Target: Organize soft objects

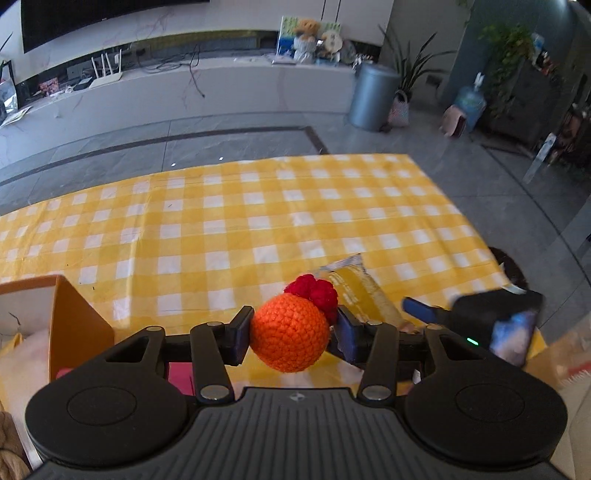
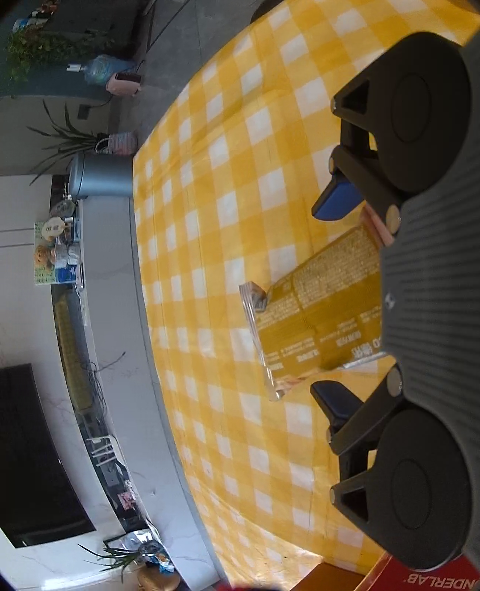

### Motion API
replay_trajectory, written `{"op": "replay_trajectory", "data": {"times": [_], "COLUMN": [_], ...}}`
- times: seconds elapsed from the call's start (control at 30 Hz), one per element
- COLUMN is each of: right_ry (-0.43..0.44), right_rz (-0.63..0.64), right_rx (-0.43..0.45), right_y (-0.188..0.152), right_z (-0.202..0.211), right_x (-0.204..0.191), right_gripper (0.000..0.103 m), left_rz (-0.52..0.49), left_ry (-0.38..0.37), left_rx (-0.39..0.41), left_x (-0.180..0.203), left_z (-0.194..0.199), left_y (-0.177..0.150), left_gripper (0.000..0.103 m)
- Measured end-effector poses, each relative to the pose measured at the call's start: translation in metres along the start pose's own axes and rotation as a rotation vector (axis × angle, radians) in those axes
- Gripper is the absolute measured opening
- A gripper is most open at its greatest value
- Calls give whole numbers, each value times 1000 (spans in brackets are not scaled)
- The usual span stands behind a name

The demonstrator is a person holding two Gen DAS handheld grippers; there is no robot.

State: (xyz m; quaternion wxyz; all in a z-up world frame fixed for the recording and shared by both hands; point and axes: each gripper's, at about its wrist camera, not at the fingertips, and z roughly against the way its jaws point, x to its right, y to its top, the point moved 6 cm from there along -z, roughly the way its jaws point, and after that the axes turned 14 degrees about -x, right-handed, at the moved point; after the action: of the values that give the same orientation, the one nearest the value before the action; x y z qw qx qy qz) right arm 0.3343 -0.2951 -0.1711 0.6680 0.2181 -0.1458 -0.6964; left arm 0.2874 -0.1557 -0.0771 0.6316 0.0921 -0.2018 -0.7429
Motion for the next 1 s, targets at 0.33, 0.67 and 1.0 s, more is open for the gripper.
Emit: {"op": "replay_trajectory", "data": {"times": [0.33,0.67,1.0], "right_ry": [-48,-69,-38], "right_rz": [63,85,-1], "right_rx": [-42,-72,-103], "right_y": [-3,-4,1], "right_z": [-10,-17,-7], "right_x": [-8,-10,-6], "right_gripper": [79,68,50], "left_rz": [-75,-84,-54], "left_ry": [-5,106,176], "left_rx": [106,94,101], "left_x": [23,18,2], "left_z": [8,-22,-30], "left_y": [-16,-15,-26], "left_gripper": [54,54,54]}}
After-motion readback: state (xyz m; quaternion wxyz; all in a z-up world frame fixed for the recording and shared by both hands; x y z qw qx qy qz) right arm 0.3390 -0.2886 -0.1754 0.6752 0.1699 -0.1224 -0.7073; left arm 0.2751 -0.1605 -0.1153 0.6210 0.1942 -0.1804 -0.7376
